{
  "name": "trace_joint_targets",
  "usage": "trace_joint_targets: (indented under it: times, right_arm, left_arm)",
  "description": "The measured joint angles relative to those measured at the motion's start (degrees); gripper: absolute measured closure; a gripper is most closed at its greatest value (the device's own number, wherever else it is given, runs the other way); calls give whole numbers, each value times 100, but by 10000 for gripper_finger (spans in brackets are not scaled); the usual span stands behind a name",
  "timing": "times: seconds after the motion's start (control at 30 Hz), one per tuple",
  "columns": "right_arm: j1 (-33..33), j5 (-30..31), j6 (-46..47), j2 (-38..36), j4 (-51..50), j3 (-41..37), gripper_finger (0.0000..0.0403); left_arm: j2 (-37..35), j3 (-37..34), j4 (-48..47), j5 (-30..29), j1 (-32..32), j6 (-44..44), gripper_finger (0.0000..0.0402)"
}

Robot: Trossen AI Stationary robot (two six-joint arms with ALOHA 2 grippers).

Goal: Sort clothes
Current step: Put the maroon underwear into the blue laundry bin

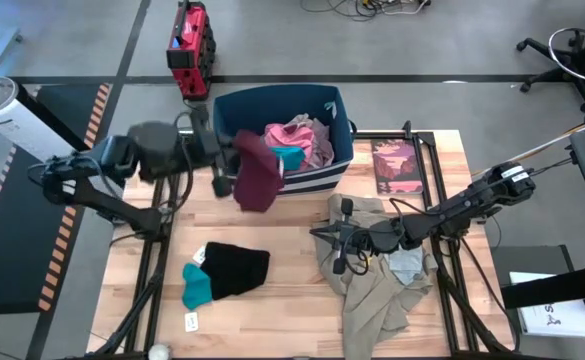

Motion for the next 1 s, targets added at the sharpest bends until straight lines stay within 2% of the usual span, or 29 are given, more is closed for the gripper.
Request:
trace_joint_targets:
  times: [0.1,0.27,0.43,0.5,0.6,0.9,1.0]
  right_arm:
    - [-18,0,0,0,0,0,403]
    - [-31,0,2,0,-4,0,403]
    - [-31,0,2,0,-13,0,403]
    - [-31,0,2,0,-11,0,403]
    - [-31,0,4,0,-11,0,403]
    - [-31,0,-20,0,-9,0,403]
    - [-37,2,-97,0,3,0,403]
  left_arm:
    - [374,467,3,268,505,387,401]
    - [1040,1195,-103,1405,1303,569,402]
    - [1693,1914,-577,1660,1996,688,402]
    - [1939,2108,-771,2033,2244,663,402]
    - [2239,2228,-833,2460,2498,643,402]
    - [2896,2153,-850,2511,2999,820,401]
    - [3049,2022,-970,2767,3158,841,401]
